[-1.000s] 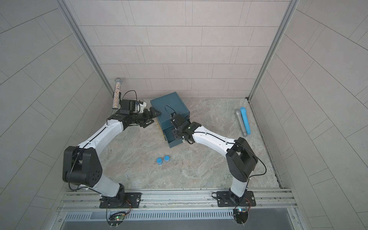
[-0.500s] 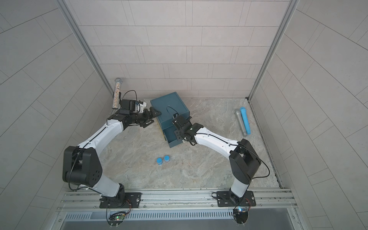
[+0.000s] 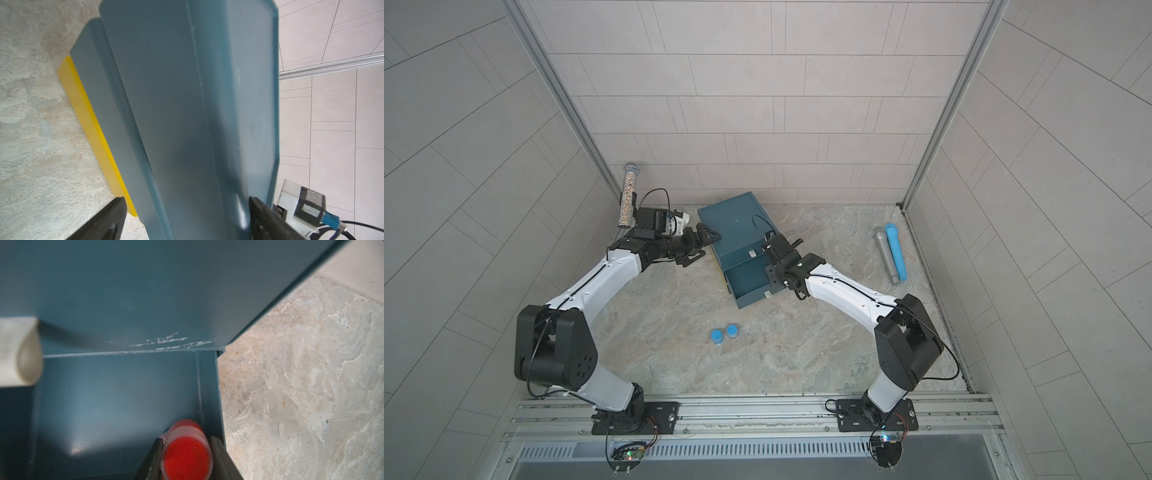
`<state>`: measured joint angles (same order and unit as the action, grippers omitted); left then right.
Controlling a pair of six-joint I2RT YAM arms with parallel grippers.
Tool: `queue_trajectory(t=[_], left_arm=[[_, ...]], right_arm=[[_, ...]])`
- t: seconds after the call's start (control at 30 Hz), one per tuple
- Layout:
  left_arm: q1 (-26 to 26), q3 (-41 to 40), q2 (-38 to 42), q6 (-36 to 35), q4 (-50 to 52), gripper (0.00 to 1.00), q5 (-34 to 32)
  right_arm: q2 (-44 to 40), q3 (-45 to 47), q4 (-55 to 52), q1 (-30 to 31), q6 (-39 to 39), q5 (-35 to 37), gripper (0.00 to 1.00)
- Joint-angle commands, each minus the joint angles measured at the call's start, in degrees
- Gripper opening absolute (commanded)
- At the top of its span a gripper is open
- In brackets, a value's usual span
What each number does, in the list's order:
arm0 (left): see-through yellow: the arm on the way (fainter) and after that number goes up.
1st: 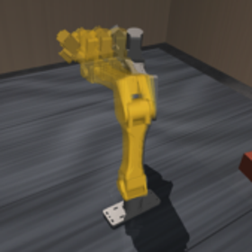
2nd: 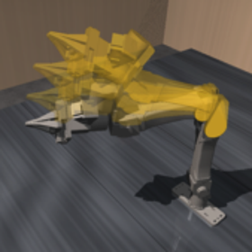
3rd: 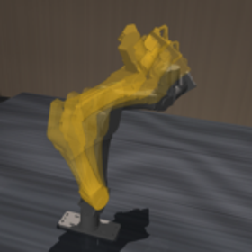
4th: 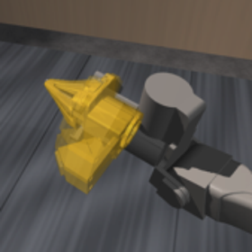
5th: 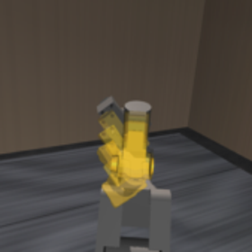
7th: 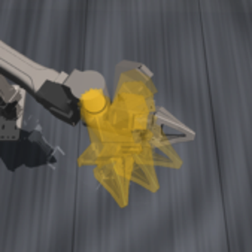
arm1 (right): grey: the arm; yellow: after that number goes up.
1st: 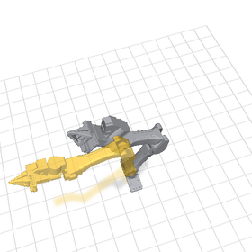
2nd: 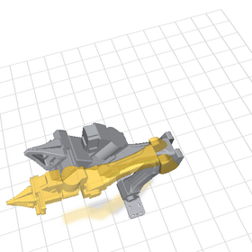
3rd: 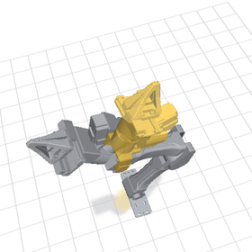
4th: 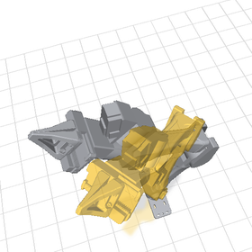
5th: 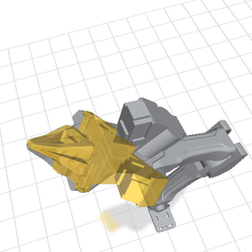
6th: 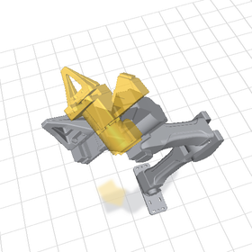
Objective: Put the paint cans in the drawer according to color
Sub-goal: Place the paint can in the drawer.
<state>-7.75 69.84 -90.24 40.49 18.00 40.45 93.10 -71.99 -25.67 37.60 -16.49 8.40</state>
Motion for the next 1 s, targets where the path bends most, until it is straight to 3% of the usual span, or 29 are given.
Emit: queue_trajectory(t=[0.0, 0.07, 0.23, 0.47, 0.57, 0.63, 0.7, 0.97], left_arm=[[0.13, -0.34, -1.82, -0.96, 4.68, 0.97, -2.25], [0.19, -0.38, -1.78, -0.95, 4.68, 0.97, -2.28], [0.15, -0.4, -1.69, -0.94, 4.68, 0.97, -2.23], [0.17, -0.27, -1.61, -0.96, 4.69, 0.97, -2.24], [0.19, -0.27, -1.59, -0.95, 4.75, 0.97, -2.26], [0.11, -0.31, -1.61, -0.95, 4.76, 0.97, -2.19], [0.15, -0.32, -1.61, -0.95, 4.76, 0.97, -2.16], [0.19, -0.3, -1.52, -0.98, 4.76, 0.97, -2.18]], right_arm=[[1.51, 1.18, -0.53, 0.28, -0.37, -1.2, 0.21], [1.6, 1.32, -0.25, 0.21, -0.48, -1.36, 0.26], [1.65, 1.67, 0.33, 0.28, -0.65, -2.29, 0.21], [1.64, 0.75, 1.5, 0.5, -1.72, -6.46, 0.22], [2.02, 0.92, 1.59, 0.45, -1.79, -5.33, 0.3], [2.46, 1.23, 1.35, 0.46, -1.73, -4.63, 0.46], [2.71, 1.47, 1.08, 0.51, -1.83, -4.38, 0.54], [-0.58, 2.45, 0.9, 0.47, -1.53, -2.75, 0.56]])
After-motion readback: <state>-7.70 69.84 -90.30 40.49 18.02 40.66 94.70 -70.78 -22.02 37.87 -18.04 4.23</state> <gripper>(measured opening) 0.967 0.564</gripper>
